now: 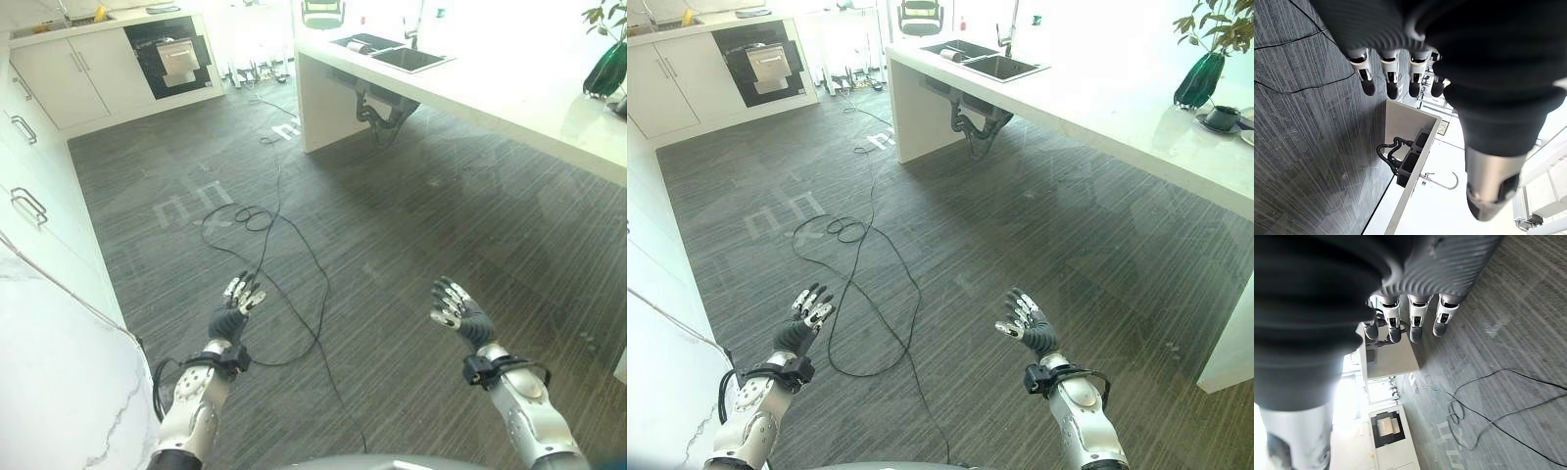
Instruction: Place the dishes in the dishwasher.
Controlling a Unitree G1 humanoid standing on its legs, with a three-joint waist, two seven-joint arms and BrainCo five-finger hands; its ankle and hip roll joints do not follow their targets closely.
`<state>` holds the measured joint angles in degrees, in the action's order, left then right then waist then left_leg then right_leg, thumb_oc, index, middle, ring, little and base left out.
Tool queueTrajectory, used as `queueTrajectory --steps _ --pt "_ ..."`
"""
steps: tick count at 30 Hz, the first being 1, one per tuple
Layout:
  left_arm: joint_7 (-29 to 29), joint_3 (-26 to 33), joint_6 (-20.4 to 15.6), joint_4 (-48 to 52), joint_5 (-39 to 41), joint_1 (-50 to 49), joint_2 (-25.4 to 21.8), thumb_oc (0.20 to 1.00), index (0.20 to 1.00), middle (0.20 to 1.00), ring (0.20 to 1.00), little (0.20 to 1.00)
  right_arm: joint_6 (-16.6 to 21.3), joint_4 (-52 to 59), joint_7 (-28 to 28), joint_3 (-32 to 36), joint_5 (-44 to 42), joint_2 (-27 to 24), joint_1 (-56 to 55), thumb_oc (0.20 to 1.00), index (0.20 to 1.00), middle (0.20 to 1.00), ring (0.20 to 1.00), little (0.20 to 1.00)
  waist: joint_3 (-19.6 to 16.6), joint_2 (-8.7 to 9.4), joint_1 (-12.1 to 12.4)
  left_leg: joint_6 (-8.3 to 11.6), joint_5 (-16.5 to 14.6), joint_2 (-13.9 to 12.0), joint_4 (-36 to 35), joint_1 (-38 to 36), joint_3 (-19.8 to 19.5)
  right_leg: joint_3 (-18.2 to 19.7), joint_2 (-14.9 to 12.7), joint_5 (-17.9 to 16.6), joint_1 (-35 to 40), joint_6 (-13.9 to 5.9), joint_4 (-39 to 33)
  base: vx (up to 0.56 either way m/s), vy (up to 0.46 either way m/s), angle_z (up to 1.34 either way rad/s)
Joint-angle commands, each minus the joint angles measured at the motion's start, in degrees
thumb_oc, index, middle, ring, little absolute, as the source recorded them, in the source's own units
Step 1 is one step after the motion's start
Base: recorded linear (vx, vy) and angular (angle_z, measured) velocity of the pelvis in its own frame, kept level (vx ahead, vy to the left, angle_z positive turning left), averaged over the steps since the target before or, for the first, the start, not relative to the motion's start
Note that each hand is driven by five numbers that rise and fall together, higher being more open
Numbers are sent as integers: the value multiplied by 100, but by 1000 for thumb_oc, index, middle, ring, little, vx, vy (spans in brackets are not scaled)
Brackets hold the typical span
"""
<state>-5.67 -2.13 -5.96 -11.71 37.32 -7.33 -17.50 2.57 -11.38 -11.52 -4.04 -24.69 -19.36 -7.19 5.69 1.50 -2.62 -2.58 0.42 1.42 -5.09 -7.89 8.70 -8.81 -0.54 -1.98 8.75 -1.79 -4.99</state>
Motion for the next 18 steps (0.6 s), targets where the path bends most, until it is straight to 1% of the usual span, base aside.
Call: queueTrajectory --steps 1,2,3,6,7,8,10,18 --pt "-42 96 -127 93 33 262 -124 1000 1000 1000 1000 1000 90 116 -79 99 -13 118 209 1000 1000 1000 1000 1000 -86 -53 16 434 -388 -341 9 -74 171 -208 -231 292 -91 -376 -1 0 0 0" --pt "-101 109 -106 146 51 257 -120 1000 1000 1000 1000 1000 95 168 -45 91 -6 139 202 1000 1000 1000 1000 1000 -76 -56 18 436 -383 -351 9 -70 185 -215 -233 295 -91 -374 -1 41 -43 0" --pt "-72 71 -167 133 27 279 -108 1000 1000 1000 1000 1000 121 174 -36 69 25 147 229 1000 1000 1000 1000 1000 -61 -61 8 439 -390 -361 9 -85 207 -226 -229 303 -78 -369 -1 40 -48 0" --pt "-10 56 -195 175 45 276 -109 1000 1000 1000 1000 1000 149 263 -1 79 103 117 213 1000 1000 1000 1000 1000 -59 -56 0 443 -394 -371 9 -91 228 -239 -224 319 -70 -365 -1 28 -41 0" --pt "-4 73 -204 210 63 257 -112 1000 1000 1000 1000 1000 214 314 -16 103 110 92 197 1000 1000 1000 1000 1000 -57 -53 -1 442 -394 -373 9 -94 231 -242 -220 321 -69 -363 -1 38 -58 0" --pt "-37 134 -187 314 121 220 -128 1000 1000 1000 1000 1000 253 451 -84 174 -62 58 159 1000 1000 1000 1000 1000 -49 -46 0 440 -392 -374 9 -102 233 -250 -212 323 -60 -358 -1 53 -86 1" --pt "-68 196 -219 356 128 182 -129 1000 1000 1000 1000 1000 290 592 -130 236 -141 57 135 1000 1000 1000 1000 1000 -36 -44 -2 444 -391 -382 9 -115 243 -243 -200 333 -46 -347 -1 53 -95 1" --pt "-22 307 -227 576 174 28 -132 1000 1000 1000 1000 1000 279 751 -224 237 -82 2 61 1000 1000 1000 1000 1000 2 -32 22 466 -387 -421 9 -213 194 -169 -70 430 59 -229 -1 88 -116 1"
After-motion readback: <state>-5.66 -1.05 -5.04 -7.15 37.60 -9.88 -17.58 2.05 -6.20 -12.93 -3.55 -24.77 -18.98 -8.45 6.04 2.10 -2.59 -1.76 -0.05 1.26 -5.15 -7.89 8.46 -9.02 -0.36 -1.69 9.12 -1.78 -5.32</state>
